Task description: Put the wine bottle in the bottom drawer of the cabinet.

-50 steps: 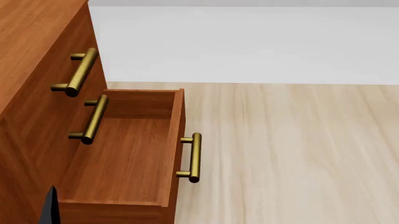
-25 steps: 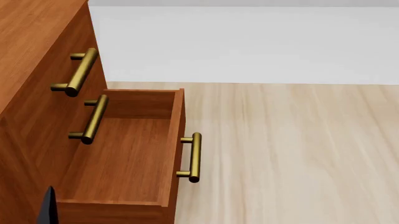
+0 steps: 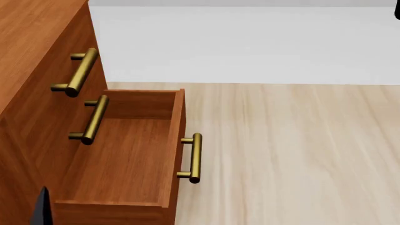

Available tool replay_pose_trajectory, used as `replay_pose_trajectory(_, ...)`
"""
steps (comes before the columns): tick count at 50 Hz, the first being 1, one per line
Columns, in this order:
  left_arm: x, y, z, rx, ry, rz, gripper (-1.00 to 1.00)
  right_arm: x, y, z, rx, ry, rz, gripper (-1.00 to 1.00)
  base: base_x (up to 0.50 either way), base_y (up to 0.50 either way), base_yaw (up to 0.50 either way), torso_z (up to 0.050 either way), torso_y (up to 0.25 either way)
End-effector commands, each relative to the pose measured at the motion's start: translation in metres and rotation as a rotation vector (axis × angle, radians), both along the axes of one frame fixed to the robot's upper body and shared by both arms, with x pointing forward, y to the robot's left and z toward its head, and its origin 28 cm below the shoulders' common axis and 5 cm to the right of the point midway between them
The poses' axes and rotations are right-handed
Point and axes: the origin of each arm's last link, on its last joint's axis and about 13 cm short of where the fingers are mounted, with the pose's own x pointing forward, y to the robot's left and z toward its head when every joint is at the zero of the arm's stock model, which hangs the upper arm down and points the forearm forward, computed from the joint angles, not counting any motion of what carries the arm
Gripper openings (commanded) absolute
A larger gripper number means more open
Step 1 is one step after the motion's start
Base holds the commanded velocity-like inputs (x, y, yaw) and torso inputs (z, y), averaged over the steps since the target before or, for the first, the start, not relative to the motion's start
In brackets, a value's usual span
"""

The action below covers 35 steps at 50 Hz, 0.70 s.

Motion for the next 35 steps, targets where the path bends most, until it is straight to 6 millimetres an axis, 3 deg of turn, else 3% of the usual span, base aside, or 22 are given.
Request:
replay_pose_trajectory(1,0.0,0.001,-0.001,0.0,-0.002,0.006,1.0,0.004,0.022,0.037,-0.033,-0.036,0.087,-1.0,0.0,0.0,0.0,0.0,0.0)
replay_pose_trajectory(18,0.0,0.003,-0.005,-0.011,0.004,0.009,1.0,0.028,0.074,0.087,-0.094,-0.002,0.277,-1.0,0.0,0.0,0.0,0.0,0.001)
replay_pose_trajectory(35,0.001,0.001,-0.003,-0.012,-0.003,-0.009,1.0,0.057,0.116,0.125,-0.167,0.073,0.432,-1.0,0.0,0.0,0.0,0.0,0.001)
